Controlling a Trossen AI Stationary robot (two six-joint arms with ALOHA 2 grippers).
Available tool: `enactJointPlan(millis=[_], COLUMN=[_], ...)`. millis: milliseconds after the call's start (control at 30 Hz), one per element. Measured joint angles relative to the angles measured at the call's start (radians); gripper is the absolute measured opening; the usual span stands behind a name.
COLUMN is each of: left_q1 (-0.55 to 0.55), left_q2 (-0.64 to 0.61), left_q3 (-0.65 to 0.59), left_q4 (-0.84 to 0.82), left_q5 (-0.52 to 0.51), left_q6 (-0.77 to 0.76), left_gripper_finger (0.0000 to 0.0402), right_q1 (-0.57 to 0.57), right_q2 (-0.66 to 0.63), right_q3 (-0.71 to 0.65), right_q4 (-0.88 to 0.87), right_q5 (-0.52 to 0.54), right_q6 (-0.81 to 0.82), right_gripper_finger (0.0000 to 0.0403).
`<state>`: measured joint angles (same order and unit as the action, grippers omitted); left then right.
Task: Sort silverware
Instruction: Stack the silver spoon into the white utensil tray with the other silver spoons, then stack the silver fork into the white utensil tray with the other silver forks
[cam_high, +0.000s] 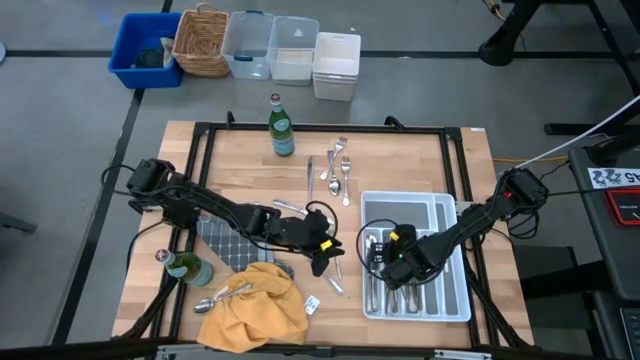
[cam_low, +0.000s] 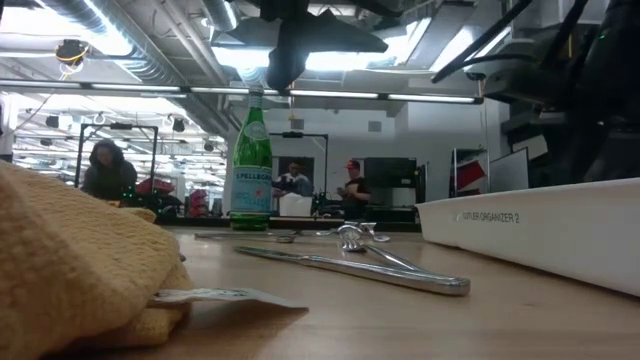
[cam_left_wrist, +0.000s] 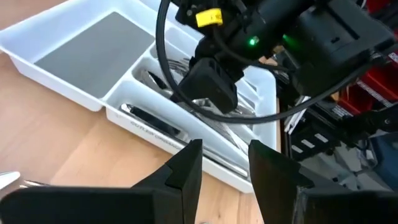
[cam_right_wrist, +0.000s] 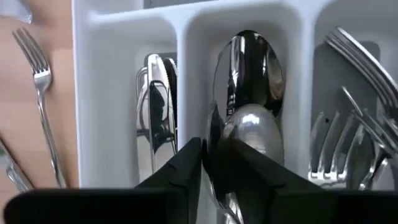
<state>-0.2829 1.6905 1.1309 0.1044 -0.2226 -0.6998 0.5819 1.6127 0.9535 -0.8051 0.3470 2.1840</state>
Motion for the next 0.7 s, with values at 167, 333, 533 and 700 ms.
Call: enactJointPlan(millis=[167,333,533,700], left_q1=[0.000,0.004,0.020,0.049], left_q2=[0.000,0.000,-0.012,-0.066], left_q3=[0.000,0.000,0.000,0.000], left_q4=[0.000,-0.010,-0.086,-0.212], left_q5=[0.003,0.086,0.135,0.135], left_q6=[0.007,0.001,-0.025,-0.059], left_gripper_finger=[0.0117,0.0117,0.0117,0.0117], right_q1=[0.000,0.000,0.000,-0.009], right_q2=[-0.001,-0.010,-0.021,-0.028], right_q3=[0.006,0.035,0.090,0.146], right_q4=[-0.009,-0.055,-0.102,-0.159], right_q5=[0.000,0.024,0.109,0.208], right_q6=[0.037,0.030,0.001,-0.092], right_gripper_finger=[0.0087,0.0087,0.0088,0.0088])
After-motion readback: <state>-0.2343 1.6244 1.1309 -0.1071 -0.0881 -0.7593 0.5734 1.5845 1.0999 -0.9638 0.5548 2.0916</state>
